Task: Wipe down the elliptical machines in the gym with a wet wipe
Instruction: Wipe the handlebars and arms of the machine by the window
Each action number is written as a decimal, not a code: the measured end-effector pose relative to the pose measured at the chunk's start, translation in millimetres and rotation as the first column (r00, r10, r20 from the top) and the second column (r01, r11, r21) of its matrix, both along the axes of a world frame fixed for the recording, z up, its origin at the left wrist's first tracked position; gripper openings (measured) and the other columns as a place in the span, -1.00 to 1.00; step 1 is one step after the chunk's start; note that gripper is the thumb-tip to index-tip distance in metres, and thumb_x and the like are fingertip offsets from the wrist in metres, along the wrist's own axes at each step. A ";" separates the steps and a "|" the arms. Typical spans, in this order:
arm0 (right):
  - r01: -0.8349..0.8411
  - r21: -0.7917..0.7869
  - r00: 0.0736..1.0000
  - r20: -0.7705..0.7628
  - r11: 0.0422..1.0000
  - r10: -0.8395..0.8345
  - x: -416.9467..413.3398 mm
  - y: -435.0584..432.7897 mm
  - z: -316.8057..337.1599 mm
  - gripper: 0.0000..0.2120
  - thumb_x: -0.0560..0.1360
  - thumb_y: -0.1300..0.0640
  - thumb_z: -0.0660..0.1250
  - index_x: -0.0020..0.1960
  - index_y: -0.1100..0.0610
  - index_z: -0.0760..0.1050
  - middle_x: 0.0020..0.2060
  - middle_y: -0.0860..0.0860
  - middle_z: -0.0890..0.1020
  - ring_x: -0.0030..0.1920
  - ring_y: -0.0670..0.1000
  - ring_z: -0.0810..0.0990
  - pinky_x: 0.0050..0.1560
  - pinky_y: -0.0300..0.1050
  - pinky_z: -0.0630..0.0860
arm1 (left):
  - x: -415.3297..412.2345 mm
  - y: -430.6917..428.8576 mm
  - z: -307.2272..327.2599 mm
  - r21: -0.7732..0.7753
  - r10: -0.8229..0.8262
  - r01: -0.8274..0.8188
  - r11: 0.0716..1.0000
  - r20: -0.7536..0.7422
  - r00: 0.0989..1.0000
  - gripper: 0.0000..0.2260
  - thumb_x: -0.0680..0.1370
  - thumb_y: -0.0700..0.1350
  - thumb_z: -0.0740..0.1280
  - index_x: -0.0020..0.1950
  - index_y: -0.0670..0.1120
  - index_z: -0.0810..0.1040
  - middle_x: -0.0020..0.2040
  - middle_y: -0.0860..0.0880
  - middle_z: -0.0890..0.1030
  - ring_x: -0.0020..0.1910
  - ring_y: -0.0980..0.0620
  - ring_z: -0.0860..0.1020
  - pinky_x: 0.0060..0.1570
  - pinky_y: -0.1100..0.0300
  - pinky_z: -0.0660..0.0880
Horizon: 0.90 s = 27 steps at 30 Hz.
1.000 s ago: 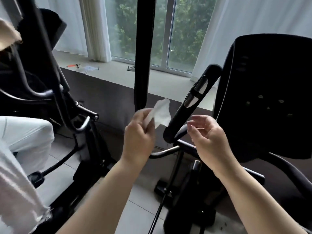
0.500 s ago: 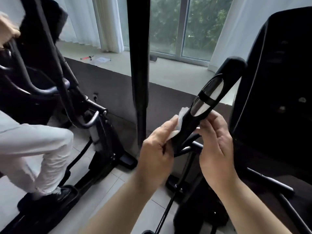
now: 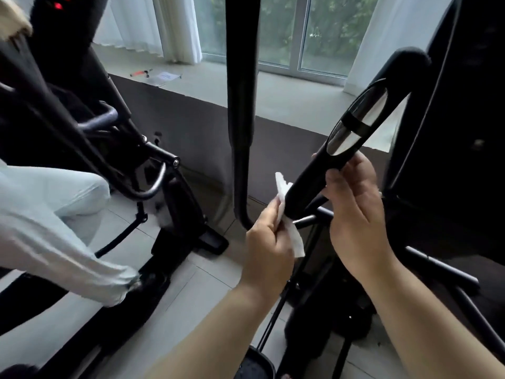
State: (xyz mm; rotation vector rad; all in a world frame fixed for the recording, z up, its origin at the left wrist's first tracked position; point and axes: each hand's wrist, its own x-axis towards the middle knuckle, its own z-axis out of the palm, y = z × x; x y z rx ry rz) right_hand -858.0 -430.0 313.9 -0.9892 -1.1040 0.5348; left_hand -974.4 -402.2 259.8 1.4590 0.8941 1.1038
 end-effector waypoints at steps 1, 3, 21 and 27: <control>0.003 -0.008 1.000 0.002 1.000 -0.003 0.5 -0.2 -1.5 -0.72 0.68 0.20 0.18 0.37 0.19 0.34 -0.21 -0.19 0.62 -0.21 -0.16 0.59 -0.09 -0.21 0.55 | 0.8 -2.7 1.4 -0.024 0.014 -0.013 1.000 0.007 1.000 -0.64 0.70 -0.23 0.22 0.48 0.00 0.49 0.25 0.15 0.65 0.30 0.23 0.55 0.36 0.23 0.45; 0.013 -0.028 1.000 0.001 1.000 -0.013 -0.4 1.5 -3.4 -0.75 0.68 0.24 0.19 0.35 0.11 0.34 -0.23 -0.27 0.60 -0.22 -0.24 0.56 -0.11 -0.32 0.51 | 0.5 -8.3 -1.3 -0.080 0.016 -0.017 0.997 -0.012 1.000 -0.64 0.70 -0.22 0.21 0.45 0.06 0.52 0.16 0.18 0.68 0.21 0.22 0.60 0.26 0.22 0.51; 0.017 0.177 0.997 0.073 0.984 -0.030 17.9 25.4 24.5 -0.74 0.68 0.07 0.09 0.14 0.27 0.35 -0.07 0.25 0.57 -0.06 0.28 0.61 -0.04 0.35 0.56 | 18.5 -18.7 59.4 -0.189 0.182 -0.171 0.967 0.039 0.983 -0.73 0.71 -0.20 0.18 0.28 0.00 0.61 -0.02 0.11 0.70 -0.27 0.31 0.62 -0.20 0.46 0.50; 0.029 0.194 0.997 0.062 0.981 -0.042 15.7 28.6 26.8 -0.74 0.67 0.10 0.08 0.13 0.32 0.35 -0.10 0.25 0.57 -0.11 0.31 0.59 -0.10 0.37 0.52 | 25.9 -14.6 68.9 0.011 0.250 -0.250 0.968 -0.063 0.966 -0.64 0.67 -0.26 0.19 0.32 0.09 0.60 -0.06 0.10 0.74 -0.21 0.20 0.64 -0.11 0.27 0.60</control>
